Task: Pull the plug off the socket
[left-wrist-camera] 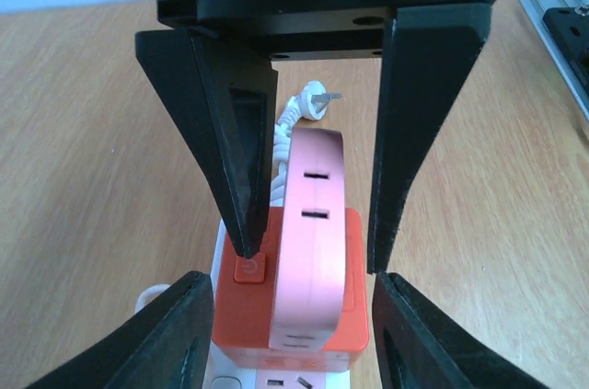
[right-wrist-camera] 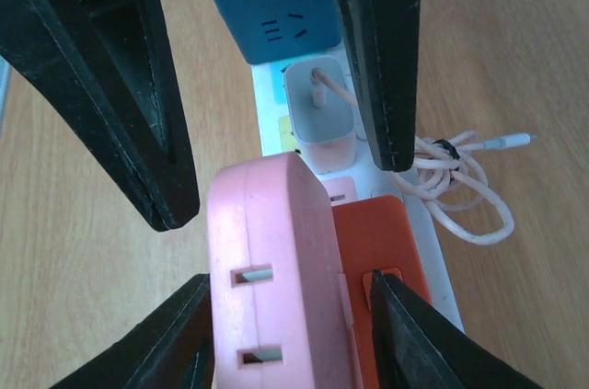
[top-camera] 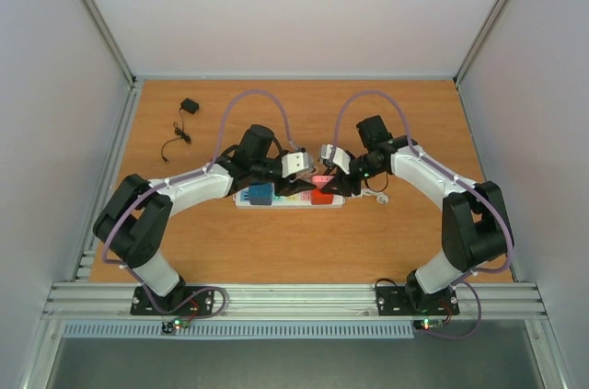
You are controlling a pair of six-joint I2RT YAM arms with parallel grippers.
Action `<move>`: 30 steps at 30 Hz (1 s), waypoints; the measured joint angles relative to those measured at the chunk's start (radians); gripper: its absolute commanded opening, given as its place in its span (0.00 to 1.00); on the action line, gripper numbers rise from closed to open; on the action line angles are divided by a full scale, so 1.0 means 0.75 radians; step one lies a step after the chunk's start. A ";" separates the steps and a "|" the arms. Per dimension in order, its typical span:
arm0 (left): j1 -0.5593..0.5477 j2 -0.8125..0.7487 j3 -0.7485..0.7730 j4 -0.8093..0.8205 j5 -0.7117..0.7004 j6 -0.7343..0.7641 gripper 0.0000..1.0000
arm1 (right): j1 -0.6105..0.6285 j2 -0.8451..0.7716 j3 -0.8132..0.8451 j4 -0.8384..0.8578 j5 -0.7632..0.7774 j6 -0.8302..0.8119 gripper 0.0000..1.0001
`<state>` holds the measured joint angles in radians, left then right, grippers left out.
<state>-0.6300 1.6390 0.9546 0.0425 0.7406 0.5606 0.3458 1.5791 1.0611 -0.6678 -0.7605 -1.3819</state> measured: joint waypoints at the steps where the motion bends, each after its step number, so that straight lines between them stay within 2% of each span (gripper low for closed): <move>1: -0.001 0.004 0.003 0.009 0.000 -0.005 0.46 | -0.004 0.000 -0.005 0.007 -0.006 0.008 0.49; 14: -0.007 0.075 0.046 0.060 0.006 -0.049 0.36 | -0.027 0.000 -0.108 0.138 -0.062 0.058 0.48; 20: -0.008 0.093 0.056 0.056 0.019 -0.047 0.23 | -0.037 0.004 -0.122 0.187 -0.075 0.072 0.47; 30: -0.016 0.095 0.071 0.051 0.032 -0.097 0.11 | -0.053 0.013 -0.133 0.219 -0.090 0.047 0.47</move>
<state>-0.6418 1.7100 1.0080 0.0811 0.7647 0.4881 0.3061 1.5890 0.9611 -0.5034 -0.8280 -1.3468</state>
